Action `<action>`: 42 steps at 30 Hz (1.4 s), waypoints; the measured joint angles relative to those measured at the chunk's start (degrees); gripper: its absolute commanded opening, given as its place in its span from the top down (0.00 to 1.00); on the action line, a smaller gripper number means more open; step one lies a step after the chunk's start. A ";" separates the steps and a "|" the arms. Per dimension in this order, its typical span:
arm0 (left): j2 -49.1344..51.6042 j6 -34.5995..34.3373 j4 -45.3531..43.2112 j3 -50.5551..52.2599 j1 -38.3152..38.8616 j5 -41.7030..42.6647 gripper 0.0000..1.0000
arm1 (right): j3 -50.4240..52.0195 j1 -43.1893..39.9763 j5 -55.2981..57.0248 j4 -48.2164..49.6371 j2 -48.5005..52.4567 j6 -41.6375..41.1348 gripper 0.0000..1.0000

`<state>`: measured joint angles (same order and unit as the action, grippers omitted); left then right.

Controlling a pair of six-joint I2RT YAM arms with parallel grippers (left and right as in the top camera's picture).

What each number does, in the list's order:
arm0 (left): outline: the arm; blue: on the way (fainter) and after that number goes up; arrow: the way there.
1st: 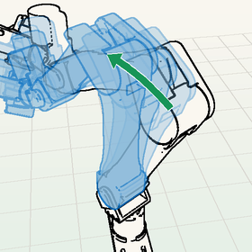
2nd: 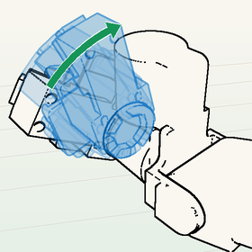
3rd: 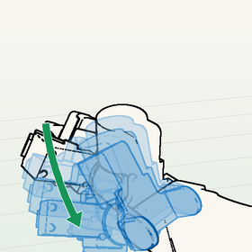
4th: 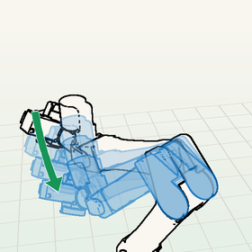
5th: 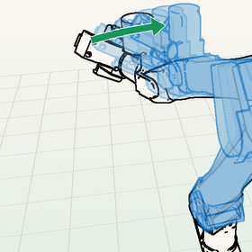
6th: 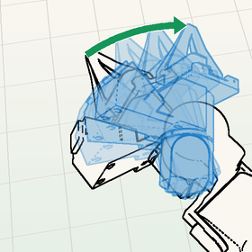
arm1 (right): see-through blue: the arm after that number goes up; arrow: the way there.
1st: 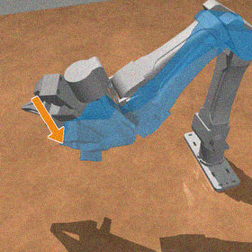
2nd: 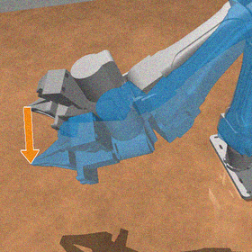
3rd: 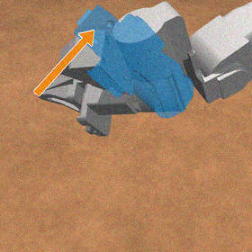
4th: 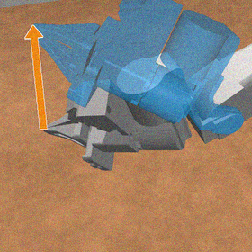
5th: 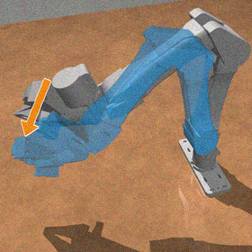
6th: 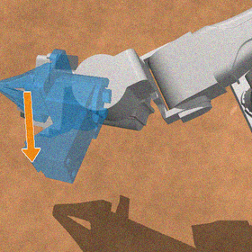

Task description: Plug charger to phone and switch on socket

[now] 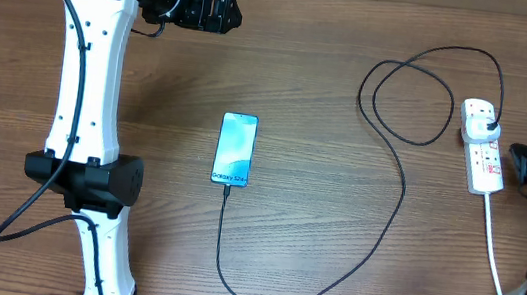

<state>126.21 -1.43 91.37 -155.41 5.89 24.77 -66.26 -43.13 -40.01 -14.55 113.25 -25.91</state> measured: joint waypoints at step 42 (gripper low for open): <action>0.00 0.00 0.00 0.00 0.00 0.00 0.00 | -2.58 3.17 -1.31 0.37 5.86 -7.74 0.96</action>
<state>126.21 -1.43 91.37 -155.41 5.89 24.77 -68.84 -39.97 -41.32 -14.17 119.11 -33.65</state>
